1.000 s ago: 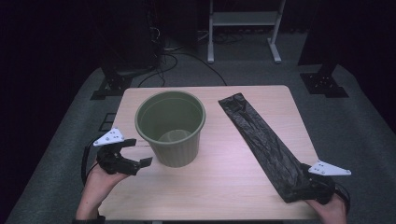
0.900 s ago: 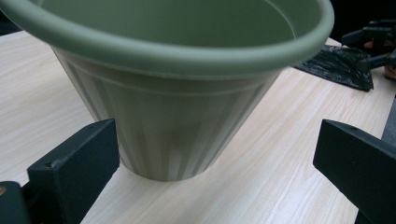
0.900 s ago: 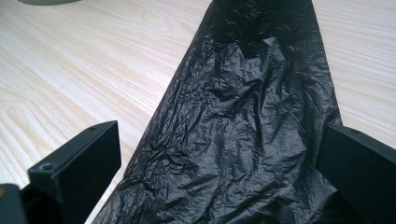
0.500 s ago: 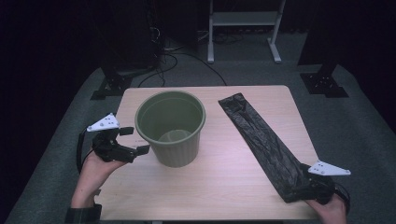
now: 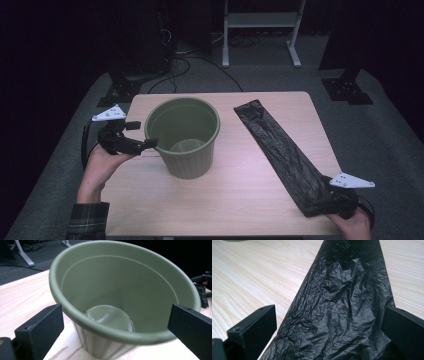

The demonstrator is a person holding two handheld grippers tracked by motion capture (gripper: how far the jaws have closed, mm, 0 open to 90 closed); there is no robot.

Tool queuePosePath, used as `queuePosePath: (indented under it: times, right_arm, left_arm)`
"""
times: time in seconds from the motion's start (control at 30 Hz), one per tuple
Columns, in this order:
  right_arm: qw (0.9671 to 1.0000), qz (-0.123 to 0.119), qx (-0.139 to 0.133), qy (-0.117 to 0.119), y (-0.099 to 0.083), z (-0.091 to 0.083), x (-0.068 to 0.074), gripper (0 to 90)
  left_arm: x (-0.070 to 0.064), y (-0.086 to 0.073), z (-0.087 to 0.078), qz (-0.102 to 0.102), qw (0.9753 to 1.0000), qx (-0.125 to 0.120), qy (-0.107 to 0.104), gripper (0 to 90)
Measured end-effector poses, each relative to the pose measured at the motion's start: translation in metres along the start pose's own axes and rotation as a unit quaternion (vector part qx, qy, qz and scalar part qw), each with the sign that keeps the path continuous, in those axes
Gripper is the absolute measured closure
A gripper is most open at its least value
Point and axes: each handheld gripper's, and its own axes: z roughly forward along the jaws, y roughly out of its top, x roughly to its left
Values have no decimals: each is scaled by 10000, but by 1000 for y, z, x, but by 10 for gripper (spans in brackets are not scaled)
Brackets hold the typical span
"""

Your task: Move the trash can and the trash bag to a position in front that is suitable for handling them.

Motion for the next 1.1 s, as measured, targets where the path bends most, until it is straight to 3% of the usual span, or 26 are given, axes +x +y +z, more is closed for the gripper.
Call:
queuePosePath:
  times: [0.27, 0.43, 0.63, 0.73, 0.9, 1.1]
  right_arm:
    - [10000, 4, 9, 11, 0, 0, 0, 0]
    - [10000, 8, 13, 4, -1, 0, 0, 0]
    - [10000, 10, 17, 8, -1, 0, 0, 0]
    - [10000, 14, 8, 9, -1, -1, 0, 0]
    - [10000, 7, 12, 10, -1, 0, 0, 0]
    - [10000, 18, 26, 11, -1, 0, 0, 0]
  left_arm:
    - [16, 8, 12, -1, 9999, 141, 83, 0]
    - [20, 6, 20, 68, 9995, 312, -11, 0]
    - [19, 5, 31, 147, 9985, 526, 54, 0]
    - [19, 4, 36, 168, 9979, 621, -17, 0]
    - [16, 4, 39, 176, 9977, 647, 16, 0]
    - [6, 3, 41, 220, 9979, 590, -132, 0]
